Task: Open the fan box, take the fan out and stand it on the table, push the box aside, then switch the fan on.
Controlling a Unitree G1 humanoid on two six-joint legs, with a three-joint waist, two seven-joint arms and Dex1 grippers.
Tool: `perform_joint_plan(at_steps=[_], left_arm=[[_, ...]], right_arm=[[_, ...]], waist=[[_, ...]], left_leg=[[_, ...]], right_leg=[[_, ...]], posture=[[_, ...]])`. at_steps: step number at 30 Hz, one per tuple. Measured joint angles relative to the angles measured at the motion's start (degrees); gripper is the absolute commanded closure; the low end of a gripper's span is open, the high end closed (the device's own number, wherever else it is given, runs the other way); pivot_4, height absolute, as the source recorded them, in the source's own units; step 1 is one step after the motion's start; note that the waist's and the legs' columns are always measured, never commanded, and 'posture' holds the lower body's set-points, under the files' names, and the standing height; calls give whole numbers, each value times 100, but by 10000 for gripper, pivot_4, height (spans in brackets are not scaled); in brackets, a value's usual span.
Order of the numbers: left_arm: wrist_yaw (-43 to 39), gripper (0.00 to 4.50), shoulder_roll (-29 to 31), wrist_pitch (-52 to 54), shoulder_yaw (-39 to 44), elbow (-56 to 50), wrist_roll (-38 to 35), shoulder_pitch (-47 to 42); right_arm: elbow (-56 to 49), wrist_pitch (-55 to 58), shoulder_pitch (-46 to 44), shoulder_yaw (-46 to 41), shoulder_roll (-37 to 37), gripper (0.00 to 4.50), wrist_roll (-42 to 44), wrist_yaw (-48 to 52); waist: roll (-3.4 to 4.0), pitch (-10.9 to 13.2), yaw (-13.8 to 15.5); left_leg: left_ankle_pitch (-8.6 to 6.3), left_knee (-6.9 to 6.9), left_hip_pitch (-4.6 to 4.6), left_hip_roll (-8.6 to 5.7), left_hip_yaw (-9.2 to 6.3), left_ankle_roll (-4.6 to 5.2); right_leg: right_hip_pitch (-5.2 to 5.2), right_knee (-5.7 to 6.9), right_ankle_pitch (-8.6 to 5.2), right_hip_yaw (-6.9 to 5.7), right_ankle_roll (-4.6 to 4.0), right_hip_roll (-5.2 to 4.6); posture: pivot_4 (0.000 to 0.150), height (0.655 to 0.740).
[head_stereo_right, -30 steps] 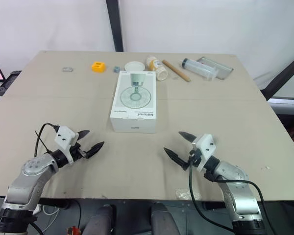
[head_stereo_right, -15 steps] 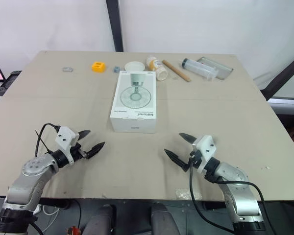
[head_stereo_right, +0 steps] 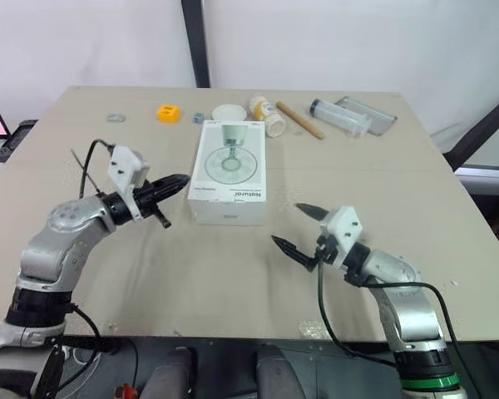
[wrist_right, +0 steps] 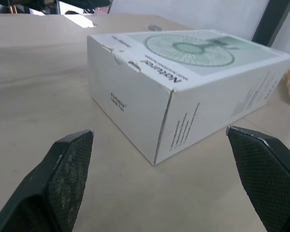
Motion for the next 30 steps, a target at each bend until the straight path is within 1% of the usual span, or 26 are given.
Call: perform_joint_plan(at_steps=[5, 6, 11, 16, 18, 19, 22, 23, 25, 26, 30], left_arm=[[26, 44585, -46, 91, -246, 343, 158, -214], [26, 44585, -47, 113, -359, 472, 278, -316], [19, 44585, -70, 149, -548, 716, 424, -511], [18, 44585, -99, 144, -603, 814, 520, -582], [18, 44585, -108, 126, -635, 828, 553, -592], [19, 44585, -154, 104, -643, 854, 595, -604], [26, 44585, -227, 52, -679, 899, 640, -630], [29, 44585, -234, 52, -687, 903, 658, -642], [29, 44585, -254, 48, -705, 899, 697, -648], [30, 44585, -259, 5, -732, 903, 774, -651], [50, 44585, -303, -18, -749, 904, 828, -659]], right_arm=[[-3, 101, -235, 104, 3, 0, -102, -44], [-52, 133, -395, 177, 27, 0, -148, -82], [-68, 244, -658, 462, 197, 0, -279, -187], [-35, 315, -1112, 771, 287, 0, -544, -249], [97, 314, -1435, 930, 321, 0, -709, -256], [309, 308, -1741, 1059, 422, 0, -833, -262], [682, 254, -2152, 1261, 538, 0, -1035, -247], [847, 220, -2302, 1344, 549, 0, -1107, -232], [1052, 149, -2464, 1411, 583, 0, -1212, -209], [1478, -70, -2699, 1562, 609, 0, -1406, -119], [2065, -420, -2984, 1627, 633, 0, -1630, -8]], waist=[[0, 0, 1], [0, 0, 2], [0, 0, 4], [1, -1, 0], [2, -2, 0], [3, -3, 3], [3, -3, 5], [3, -3, 4], [3, -3, 8], [2, -3, 4], [3, -3, 4]], left_leg=[[0, 4, 0, -1, 0, 0], [0, 3, 1, 0, 0, 0], [0, 3, 0, -1, 0, 0], [0, 3, 3, 0, 0, 0], [1, 5, 5, 0, 0, 0], [1, 6, 6, 0, -1, 0], [1, 7, 5, -1, -1, 0], [1, 9, 5, -1, -1, 0], [1, 9, 5, -1, -2, 0], [1, 10, 5, -2, -3, 0], [1, 9, 5, -2, -3, 0]], right_leg=[[0, 0, 3, 0, 0, 0], [0, 0, 3, 0, 0, 1], [0, 0, 2, 0, 0, 0], [2, 1, 3, 0, -1, 1], [4, 1, 5, 0, -2, 1], [6, 1, 5, 0, -2, 1], [8, 1, 8, 0, -7, 0], [8, 1, 24, -1, -32, 0], [9, 1, 24, -2, -32, 0], [10, 1, 24, -3, -32, -1], [10, 1, 24, -3, -32, -1]], posture=[[1500, 7400], [1500, 7400], [1500, 7400], [1500, 7400], [1500, 7400], [1500, 7400], [1500, 7400], [1500, 7400], [1500, 7400], [1500, 7400], [1500, 7400]])
